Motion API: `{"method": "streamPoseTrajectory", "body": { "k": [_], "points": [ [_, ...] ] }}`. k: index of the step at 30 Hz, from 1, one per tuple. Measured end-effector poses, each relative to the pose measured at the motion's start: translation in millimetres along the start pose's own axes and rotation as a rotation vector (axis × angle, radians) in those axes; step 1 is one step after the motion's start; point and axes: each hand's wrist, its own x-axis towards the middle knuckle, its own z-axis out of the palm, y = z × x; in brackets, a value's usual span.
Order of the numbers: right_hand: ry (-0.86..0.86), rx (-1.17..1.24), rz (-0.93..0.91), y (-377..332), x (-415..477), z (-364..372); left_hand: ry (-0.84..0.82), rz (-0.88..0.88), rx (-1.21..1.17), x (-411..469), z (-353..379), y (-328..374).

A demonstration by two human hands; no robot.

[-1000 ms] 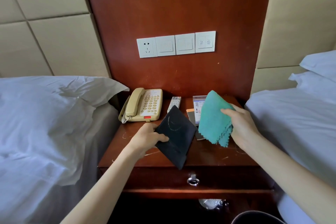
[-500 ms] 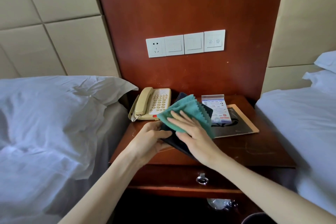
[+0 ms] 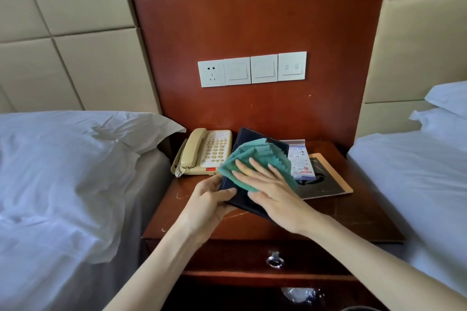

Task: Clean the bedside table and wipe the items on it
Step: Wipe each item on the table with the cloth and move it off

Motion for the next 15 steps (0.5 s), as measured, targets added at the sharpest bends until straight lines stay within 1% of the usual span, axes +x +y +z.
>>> {"method": "streamPoseTrajectory", "body": {
  "k": [2,4,8,10,12,15],
  "points": [
    [-0.018,-0.006,-0.007,4,-3,-7,-0.007,0.003,-0.012,1,1,-1],
    [-0.001,-0.033,0.025,14,-5,-19,-0.019,-0.012,-0.016,-1,0,-2],
    [0.125,0.07,0.198,32,-5,-40,-0.026,0.001,-0.019,-2,-4,1],
    [0.149,0.054,0.231,31,-6,-39,-0.025,0.005,-0.021,0,-2,0],
    [0.129,0.038,0.196,23,-9,-28,-0.011,0.013,-0.041,4,1,-2],
    [0.067,0.099,0.1,11,-14,-10,0.022,0.029,-0.08,9,3,-5]
  ]
}}
